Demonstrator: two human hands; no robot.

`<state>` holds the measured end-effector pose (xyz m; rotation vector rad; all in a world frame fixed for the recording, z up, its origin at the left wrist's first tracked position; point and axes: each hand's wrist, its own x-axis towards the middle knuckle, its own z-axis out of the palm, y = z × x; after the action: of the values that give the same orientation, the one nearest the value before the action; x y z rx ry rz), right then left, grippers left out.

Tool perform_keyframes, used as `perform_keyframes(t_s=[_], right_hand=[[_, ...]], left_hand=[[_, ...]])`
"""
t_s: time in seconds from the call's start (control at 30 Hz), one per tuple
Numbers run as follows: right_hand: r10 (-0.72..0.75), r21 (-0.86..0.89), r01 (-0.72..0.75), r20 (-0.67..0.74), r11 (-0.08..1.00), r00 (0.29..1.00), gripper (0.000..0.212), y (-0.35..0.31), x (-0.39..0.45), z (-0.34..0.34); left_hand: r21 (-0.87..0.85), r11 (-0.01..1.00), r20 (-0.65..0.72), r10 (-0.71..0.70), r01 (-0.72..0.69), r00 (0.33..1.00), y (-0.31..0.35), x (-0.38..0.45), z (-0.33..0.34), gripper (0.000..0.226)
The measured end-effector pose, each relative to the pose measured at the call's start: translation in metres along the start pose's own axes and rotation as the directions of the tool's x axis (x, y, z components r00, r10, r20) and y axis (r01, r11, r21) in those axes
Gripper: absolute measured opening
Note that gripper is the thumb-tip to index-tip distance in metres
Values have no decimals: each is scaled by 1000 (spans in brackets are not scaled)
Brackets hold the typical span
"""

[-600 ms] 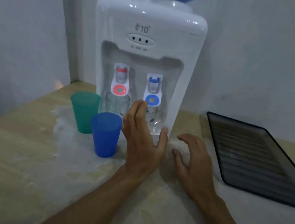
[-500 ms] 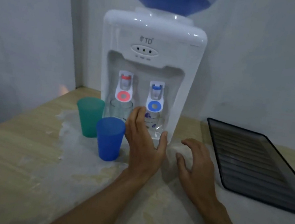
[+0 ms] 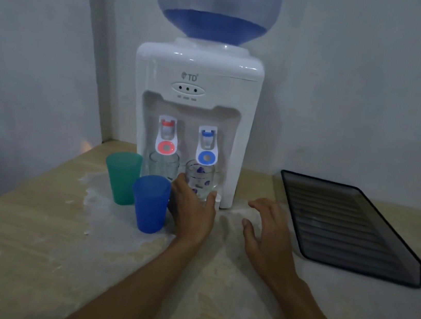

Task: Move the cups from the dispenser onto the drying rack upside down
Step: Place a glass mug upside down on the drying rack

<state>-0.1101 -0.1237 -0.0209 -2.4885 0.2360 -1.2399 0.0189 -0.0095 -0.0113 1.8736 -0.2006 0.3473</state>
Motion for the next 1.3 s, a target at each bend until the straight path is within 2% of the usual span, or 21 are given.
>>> perform_keyframes(t_s=[0.17, 0.37, 0.47, 0.53, 0.6, 0.63, 0.7, 0.77, 0.87, 1.0, 1.13, 1.23, 1.3], right_hand=[[3, 15, -3, 11, 1000, 1000, 34, 0, 0, 0], [44, 55, -44, 0, 998, 999, 34, 3, 4, -1], [87, 88, -84, -34, 993, 996, 34, 4, 6, -8], [131, 139, -123, -51, 983, 990, 37, 2, 9, -16], [194, 256, -180, -32, 950, 980, 42, 3, 14, -27], [232, 359, -217, 2, 908, 973, 44, 4, 16, -34], [285, 600, -305, 132, 739, 949, 51, 6, 21, -50], [254, 724, -380, 284, 576, 925, 64, 11, 25, -65], [182, 711, -446, 419, 543, 889, 81, 16, 26, -79], [154, 733, -486, 475, 477, 867, 90, 17, 27, -92], [158, 779, -529, 507, 337, 847, 61, 28, 27, -104], [141, 788, -553, 535, 271, 833, 57, 41, 29, -110], [99, 791, -538, 534, 292, 840, 58, 52, 29, -112]], left_hand=[[-15, 1000, 8, -8, 9, 1000, -1, 6, 4, 78], [16, 1000, 2, 26, -26, 1000, -2, -6, -1, 79], [-62, 998, -21, 32, -33, 999, 1, -18, -8, 73], [-119, 988, -16, 99, -101, 995, 2, -27, -11, 69], [-226, 962, 70, 171, -151, 983, 7, -38, -12, 67], [-289, 943, 140, 213, -166, 967, 10, -44, -12, 65], [-379, 904, 257, 308, -198, 916, 14, -53, -14, 64], [-415, 880, 349, 389, -232, 853, 16, -59, -13, 73], [-403, 865, 425, 467, -300, 776, 19, -65, -14, 82], [-410, 863, 484, 480, -295, 731, 25, -65, -20, 65], [-490, 862, 624, 451, -130, 638, 38, -56, -23, 61], [-524, 850, 687, 463, -60, 560, 49, -47, -16, 72], [-561, 825, 699, 515, -66, 497, 60, -42, -9, 71]])
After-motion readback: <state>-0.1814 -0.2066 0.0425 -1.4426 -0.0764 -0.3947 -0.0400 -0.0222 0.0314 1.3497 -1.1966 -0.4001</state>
